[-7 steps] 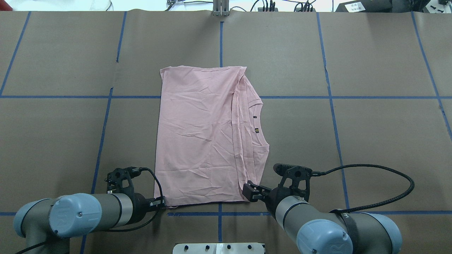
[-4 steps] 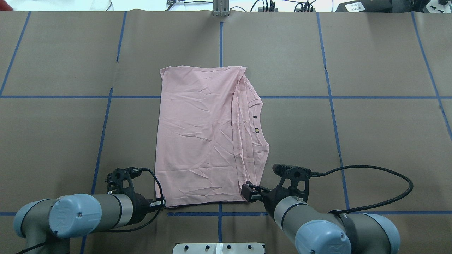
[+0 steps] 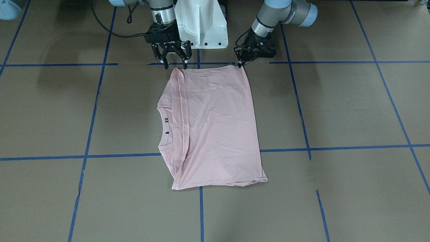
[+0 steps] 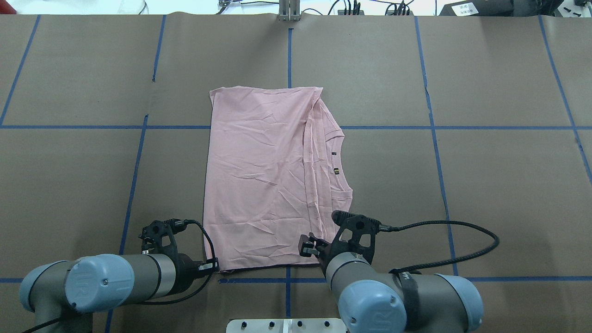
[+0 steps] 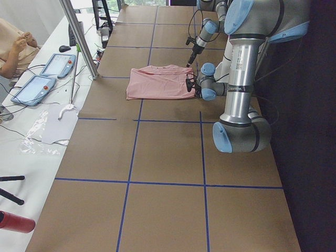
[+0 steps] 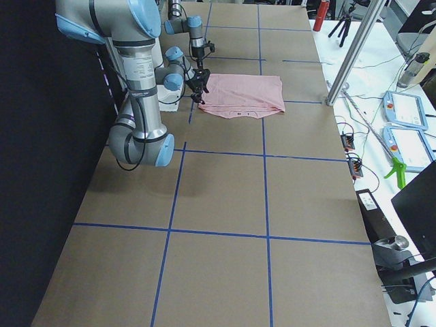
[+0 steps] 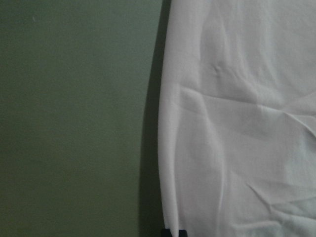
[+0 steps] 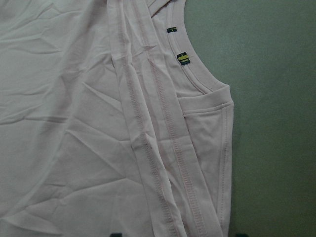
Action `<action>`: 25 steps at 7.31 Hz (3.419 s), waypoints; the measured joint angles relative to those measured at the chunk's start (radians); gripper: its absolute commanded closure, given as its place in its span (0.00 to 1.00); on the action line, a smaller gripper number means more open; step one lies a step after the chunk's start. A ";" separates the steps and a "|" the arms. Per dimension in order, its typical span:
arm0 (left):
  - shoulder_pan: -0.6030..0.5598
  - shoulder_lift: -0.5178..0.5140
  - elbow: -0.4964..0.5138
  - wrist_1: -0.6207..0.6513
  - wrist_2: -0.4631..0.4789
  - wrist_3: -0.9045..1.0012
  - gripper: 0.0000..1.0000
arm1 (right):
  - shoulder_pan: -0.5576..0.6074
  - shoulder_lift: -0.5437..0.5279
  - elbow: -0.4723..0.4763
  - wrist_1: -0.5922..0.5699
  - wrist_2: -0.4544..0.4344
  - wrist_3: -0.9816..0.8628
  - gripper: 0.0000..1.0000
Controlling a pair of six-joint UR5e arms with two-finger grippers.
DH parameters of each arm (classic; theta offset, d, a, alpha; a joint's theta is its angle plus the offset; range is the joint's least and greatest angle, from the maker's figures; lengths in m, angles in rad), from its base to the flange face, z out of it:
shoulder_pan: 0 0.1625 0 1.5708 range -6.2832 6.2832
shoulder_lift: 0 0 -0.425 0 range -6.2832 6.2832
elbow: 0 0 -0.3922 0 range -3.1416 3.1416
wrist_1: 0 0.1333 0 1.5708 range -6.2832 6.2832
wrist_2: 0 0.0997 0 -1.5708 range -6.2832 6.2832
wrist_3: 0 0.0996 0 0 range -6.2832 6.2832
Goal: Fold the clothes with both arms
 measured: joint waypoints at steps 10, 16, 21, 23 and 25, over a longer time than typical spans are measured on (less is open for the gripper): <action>0.000 0.001 -0.011 0.000 0.011 0.000 1.00 | 0.021 0.106 -0.155 -0.095 0.074 0.004 0.37; 0.000 0.001 -0.011 0.000 0.021 0.000 1.00 | 0.018 0.105 -0.155 -0.104 0.074 0.014 1.00; -0.009 0.018 -0.239 0.185 -0.013 0.010 1.00 | 0.025 0.092 0.078 -0.263 0.113 0.017 1.00; -0.009 -0.016 -0.521 0.503 -0.103 0.011 1.00 | 0.012 0.098 0.324 -0.488 0.146 0.017 1.00; -0.015 -0.125 -0.593 0.713 -0.148 0.013 1.00 | 0.004 0.107 0.404 -0.585 0.165 0.014 1.00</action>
